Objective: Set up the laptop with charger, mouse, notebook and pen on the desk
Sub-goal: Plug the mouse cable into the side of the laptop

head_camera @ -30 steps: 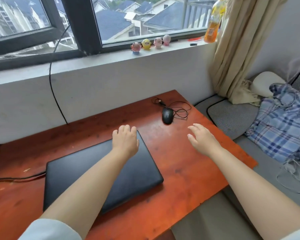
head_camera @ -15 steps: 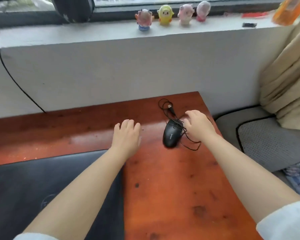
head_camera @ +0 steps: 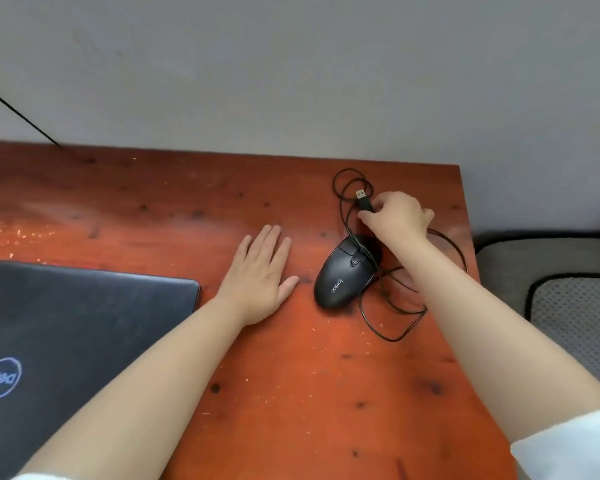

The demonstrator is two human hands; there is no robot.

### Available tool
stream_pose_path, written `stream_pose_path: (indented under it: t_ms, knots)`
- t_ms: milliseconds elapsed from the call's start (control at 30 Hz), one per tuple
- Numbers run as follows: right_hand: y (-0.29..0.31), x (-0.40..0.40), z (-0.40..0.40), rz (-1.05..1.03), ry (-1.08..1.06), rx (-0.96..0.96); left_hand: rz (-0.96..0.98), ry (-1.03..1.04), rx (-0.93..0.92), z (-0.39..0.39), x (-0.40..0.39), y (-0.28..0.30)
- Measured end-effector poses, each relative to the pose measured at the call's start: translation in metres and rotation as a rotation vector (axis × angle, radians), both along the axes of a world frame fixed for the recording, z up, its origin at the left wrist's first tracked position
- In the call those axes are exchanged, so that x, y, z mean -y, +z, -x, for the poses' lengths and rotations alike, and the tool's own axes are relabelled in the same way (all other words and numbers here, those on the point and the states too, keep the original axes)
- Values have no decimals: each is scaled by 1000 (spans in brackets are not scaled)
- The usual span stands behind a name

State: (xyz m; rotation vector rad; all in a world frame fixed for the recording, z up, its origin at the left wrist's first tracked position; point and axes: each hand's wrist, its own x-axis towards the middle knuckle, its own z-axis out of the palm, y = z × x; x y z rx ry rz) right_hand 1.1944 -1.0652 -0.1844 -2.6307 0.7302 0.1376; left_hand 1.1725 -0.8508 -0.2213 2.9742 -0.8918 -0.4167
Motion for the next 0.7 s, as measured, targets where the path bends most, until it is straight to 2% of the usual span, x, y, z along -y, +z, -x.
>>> stream_pose_path:
  t_ms: [133, 200, 267, 367, 500, 567, 700]
  knots:
    - [20, 14, 19, -218, -22, 308, -7, 5, -2, 0, 1, 0]
    - [33, 18, 36, -355, 6, 393, -14, 11, -3, 0, 1, 1]
    - [40, 15, 52, -344, 44, 341, -19, 19, -14, 1, 3, 4]
    - [35, -4, 61, -106, 63, 105, -45, 28, -51, 3, 6, 13]
    - [22, -45, 53, 0, 16, -161, -13, 30, -36, 10, 2, 30]
    - [17, -59, 51, 17, -12, -210, 33, 35, 9, 19, -11, 39]
    - [18, -71, 65, -5, -50, -174, 102, 44, 42, 36, -48, 50]
